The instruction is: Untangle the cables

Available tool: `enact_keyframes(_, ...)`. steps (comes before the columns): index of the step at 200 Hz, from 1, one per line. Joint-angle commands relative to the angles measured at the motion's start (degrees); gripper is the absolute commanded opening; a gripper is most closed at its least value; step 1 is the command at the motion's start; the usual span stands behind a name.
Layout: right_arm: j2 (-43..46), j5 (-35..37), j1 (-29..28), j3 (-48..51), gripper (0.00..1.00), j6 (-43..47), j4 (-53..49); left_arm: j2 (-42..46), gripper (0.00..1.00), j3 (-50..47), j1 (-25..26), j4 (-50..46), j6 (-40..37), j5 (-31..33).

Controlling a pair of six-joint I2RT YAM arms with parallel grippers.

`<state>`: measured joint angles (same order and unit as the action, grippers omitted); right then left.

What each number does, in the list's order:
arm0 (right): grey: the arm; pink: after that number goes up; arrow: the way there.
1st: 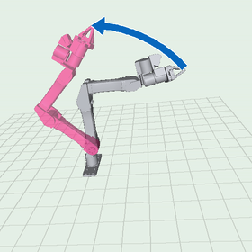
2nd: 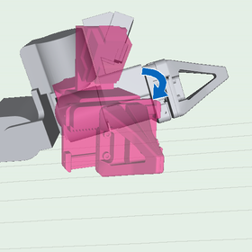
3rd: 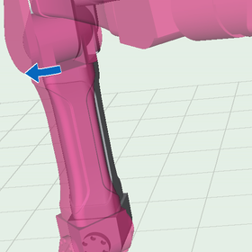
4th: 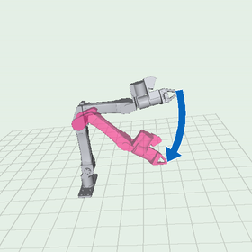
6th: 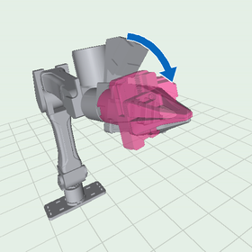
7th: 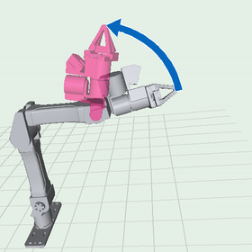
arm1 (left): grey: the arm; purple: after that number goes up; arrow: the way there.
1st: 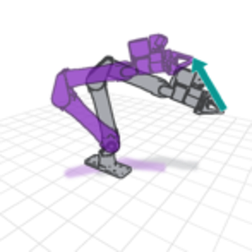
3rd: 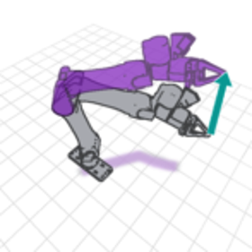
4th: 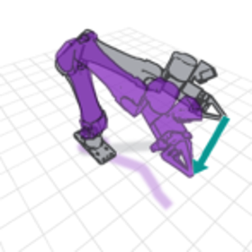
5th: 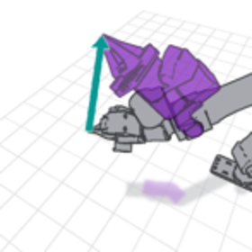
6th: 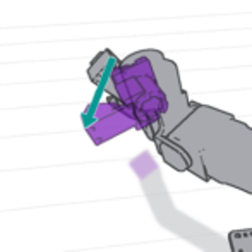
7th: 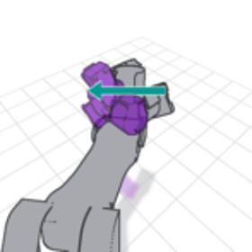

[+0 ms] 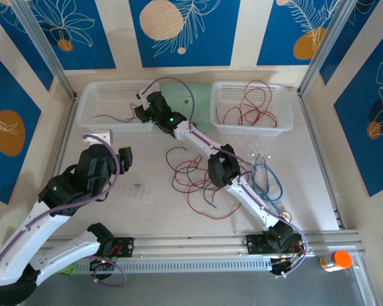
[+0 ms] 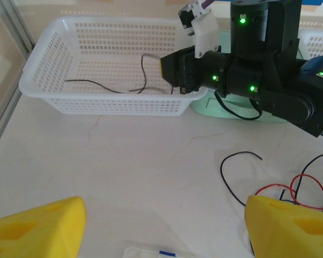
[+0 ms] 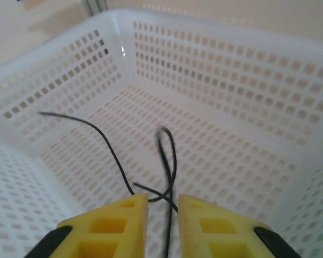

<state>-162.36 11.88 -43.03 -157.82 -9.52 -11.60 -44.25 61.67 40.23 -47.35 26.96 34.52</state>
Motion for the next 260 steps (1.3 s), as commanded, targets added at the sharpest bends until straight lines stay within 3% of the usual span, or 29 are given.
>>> enact_keyframes(1,2.41,0.78,-0.31,-0.96,0.35,0.37,1.78,-0.35,0.79,0.72,-0.42,0.78,-0.42,-0.86)
enact_keyframes(26,4.96,0.61,0.05,-0.92,0.52,0.72,0.58,-0.31,0.82,0.80,-0.41,0.88,-0.57,-1.17)
enact_keyframes(66,12.63,1.46,0.74,-0.80,0.60,1.05,-4.28,-0.69,0.82,1.17,-0.40,1.07,-1.60,-3.78)
enact_keyframes(97,22.24,3.75,1.87,3.94,0.64,-0.90,-11.80,-3.25,0.76,1.18,-0.35,3.42,-4.30,-12.66)
enact_keyframes(129,36.78,6.51,2.25,22.46,0.65,-1.95,-11.51,-7.71,0.74,-0.19,-0.34,7.14,-4.84,-21.25)
enact_keyframes(208,75.64,16.99,1.89,69.88,0.63,-14.38,-16.14,-26.11,0.66,0.72,2.67,12.26,-2.53,-31.48)
enact_keyframes(238,88.05,21.26,1.89,81.36,0.59,-21.17,-24.71,-36.61,0.61,4.73,6.24,9.84,-3.32,-34.79)
enact_keyframes(260,94.94,21.40,1.90,87.84,0.57,-25.38,-30.41,-44.37,0.50,7.41,8.49,7.24,-2.90,-37.08)
